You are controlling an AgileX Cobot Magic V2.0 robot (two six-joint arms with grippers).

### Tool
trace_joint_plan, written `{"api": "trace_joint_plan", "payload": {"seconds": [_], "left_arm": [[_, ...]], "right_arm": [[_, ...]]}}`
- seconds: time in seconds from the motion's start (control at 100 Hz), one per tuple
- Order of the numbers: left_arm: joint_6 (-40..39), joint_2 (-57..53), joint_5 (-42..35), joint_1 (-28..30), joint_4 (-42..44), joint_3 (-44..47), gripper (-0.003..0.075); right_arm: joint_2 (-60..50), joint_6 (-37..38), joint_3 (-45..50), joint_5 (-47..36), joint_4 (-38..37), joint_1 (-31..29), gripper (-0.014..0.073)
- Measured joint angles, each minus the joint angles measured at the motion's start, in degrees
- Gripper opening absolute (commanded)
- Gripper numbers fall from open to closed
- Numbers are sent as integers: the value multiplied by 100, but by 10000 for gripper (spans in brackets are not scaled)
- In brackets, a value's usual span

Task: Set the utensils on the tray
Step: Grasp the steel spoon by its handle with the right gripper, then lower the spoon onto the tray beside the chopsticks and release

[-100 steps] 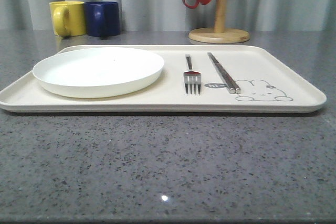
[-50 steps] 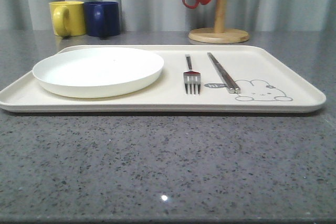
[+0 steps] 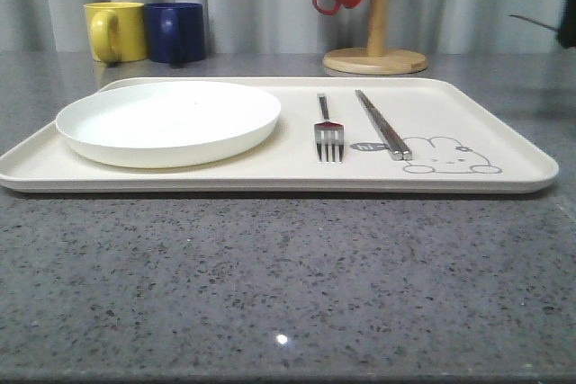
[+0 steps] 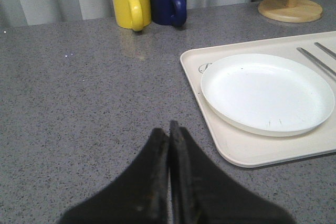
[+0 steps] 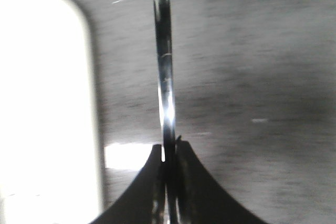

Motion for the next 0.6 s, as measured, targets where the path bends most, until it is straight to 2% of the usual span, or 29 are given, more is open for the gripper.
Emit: {"api": "trace_joint_plan", "payload": {"seconds": [0.24,0.6], "left_arm": [[0,0,0,0,0,0,-19],[0,0,0,0,0,0,-19]], "right_arm": [[38,715,52,-151,84,903,-67],[838,956,52,-211,97,1166,-67]]}}
